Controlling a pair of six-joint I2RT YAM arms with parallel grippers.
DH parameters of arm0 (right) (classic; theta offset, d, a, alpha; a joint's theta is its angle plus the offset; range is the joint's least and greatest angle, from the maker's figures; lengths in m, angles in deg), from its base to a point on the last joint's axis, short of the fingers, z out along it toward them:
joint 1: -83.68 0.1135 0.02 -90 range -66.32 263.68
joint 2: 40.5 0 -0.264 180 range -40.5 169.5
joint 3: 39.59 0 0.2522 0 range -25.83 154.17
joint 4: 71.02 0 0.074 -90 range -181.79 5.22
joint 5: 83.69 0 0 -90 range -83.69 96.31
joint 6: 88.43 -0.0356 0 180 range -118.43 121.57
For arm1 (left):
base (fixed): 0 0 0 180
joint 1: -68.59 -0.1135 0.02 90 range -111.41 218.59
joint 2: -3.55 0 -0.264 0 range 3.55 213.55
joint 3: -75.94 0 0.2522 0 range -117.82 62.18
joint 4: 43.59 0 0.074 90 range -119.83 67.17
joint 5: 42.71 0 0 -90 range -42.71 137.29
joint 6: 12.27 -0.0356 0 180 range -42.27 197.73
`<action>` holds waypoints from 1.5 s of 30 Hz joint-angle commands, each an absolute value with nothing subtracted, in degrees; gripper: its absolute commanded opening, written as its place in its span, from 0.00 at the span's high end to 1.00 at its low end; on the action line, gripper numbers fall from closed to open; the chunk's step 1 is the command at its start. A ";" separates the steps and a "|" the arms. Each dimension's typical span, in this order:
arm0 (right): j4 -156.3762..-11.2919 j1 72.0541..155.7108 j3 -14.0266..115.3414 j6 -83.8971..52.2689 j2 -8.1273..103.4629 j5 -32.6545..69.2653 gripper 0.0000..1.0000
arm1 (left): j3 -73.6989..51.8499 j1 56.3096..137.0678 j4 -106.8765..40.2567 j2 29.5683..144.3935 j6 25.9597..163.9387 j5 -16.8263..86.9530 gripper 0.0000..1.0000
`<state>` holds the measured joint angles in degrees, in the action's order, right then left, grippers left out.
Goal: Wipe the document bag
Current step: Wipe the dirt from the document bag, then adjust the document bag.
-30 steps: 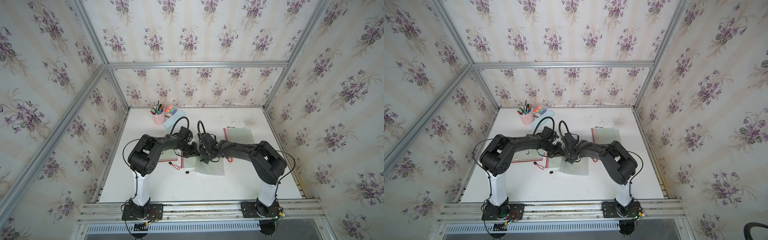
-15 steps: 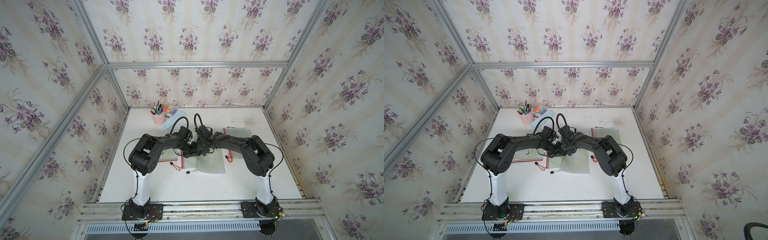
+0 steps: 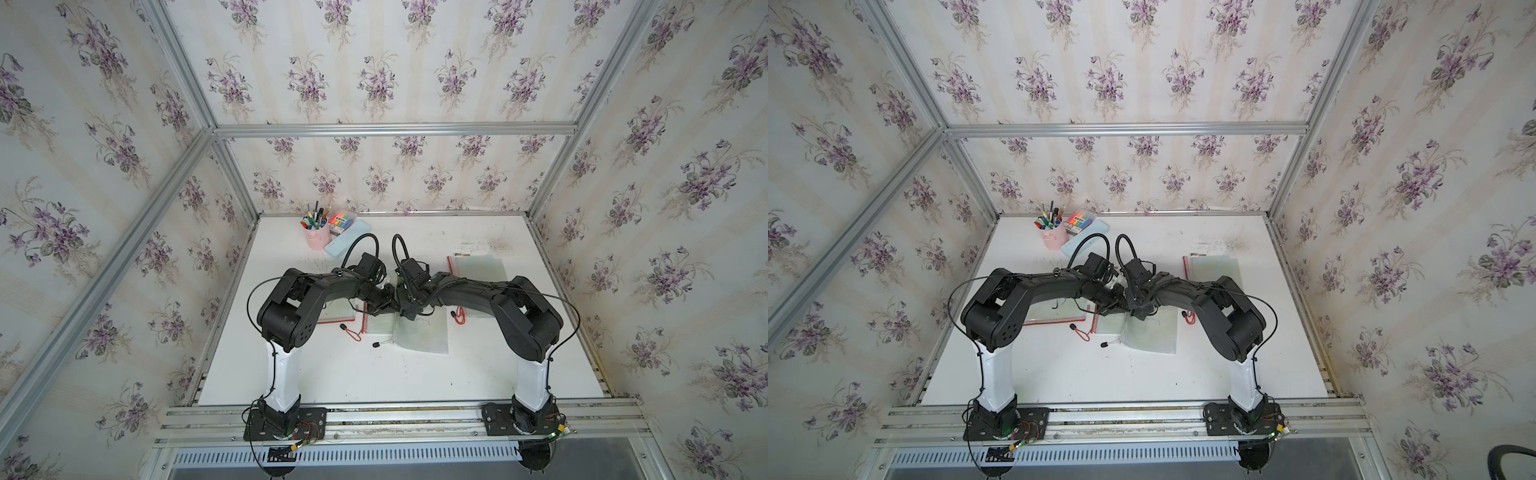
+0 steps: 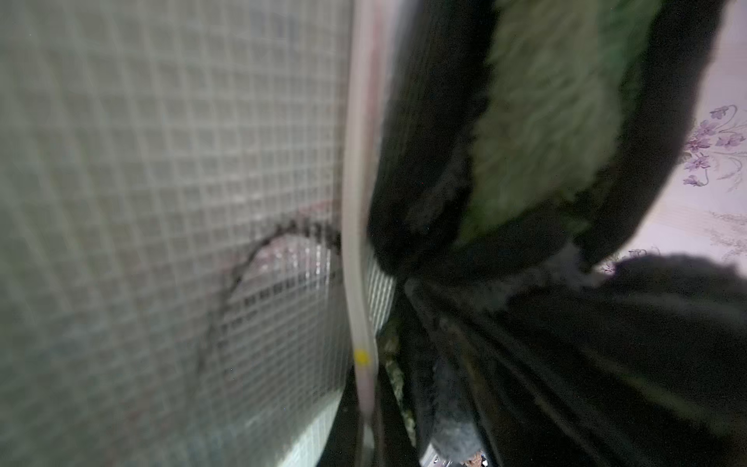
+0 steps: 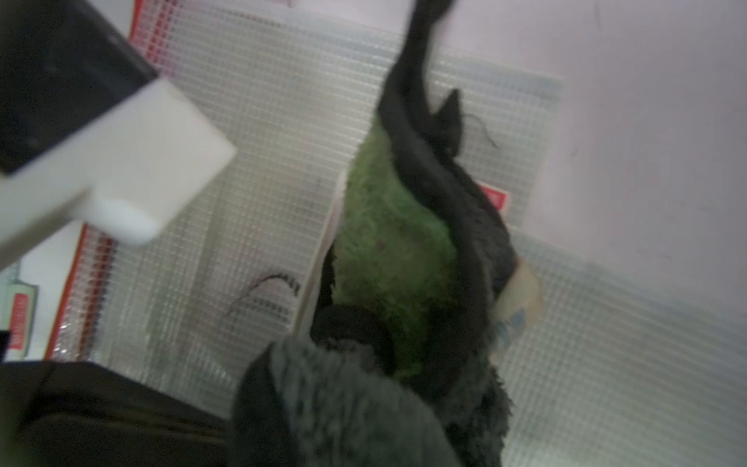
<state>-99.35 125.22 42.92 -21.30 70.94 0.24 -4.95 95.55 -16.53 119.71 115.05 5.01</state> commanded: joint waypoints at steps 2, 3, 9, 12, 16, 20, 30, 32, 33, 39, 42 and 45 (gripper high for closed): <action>-101.54 119.35 35.74 -22.64 65.18 -3.20 0.82 | -4.28 95.40 -12.57 118.68 115.52 11.76 1.00; -101.53 118.27 34.15 -22.32 63.70 -3.70 0.82 | -4.10 95.33 -12.75 118.30 115.65 11.94 1.00; -98.92 127.84 32.88 -24.65 61.89 0.02 0.81 | -2.66 95.31 -16.44 118.03 118.06 11.53 1.00; -100.70 132.04 34.87 -25.99 64.02 0.14 0.81 | -1.96 95.28 -17.73 118.34 119.12 10.80 1.00; -102.45 124.58 26.56 -26.38 57.51 -2.70 0.81 | -1.52 95.30 -17.61 117.36 118.76 10.81 1.00; -102.33 122.46 21.24 -26.37 50.11 -4.35 0.81 | -1.06 95.31 -18.17 117.05 119.10 10.89 1.00; -97.10 136.81 24.56 -31.23 54.74 0.93 0.79 | -0.93 95.43 -18.07 117.41 119.18 9.67 1.00; -99.55 132.92 19.13 -31.37 49.95 -1.01 0.79 | -1.53 95.40 -16.67 117.28 118.14 9.86 1.00; -101.02 130.77 16.97 -31.08 47.85 -2.04 0.79 | -1.86 95.44 -15.94 117.24 117.68 9.85 1.00; -107.24 118.19 13.51 -26.26 32.09 -5.14 0.79 | -5.20 96.08 -2.60 108.71 109.08 14.85 1.00; -106.76 116.74 16.75 -25.31 28.59 -6.30 0.78 | -8.48 95.92 9.90 100.40 102.66 21.78 1.00; -107.01 115.94 20.24 -23.56 31.61 -6.35 0.78 | -16.63 95.84 26.29 96.85 95.31 35.81 1.00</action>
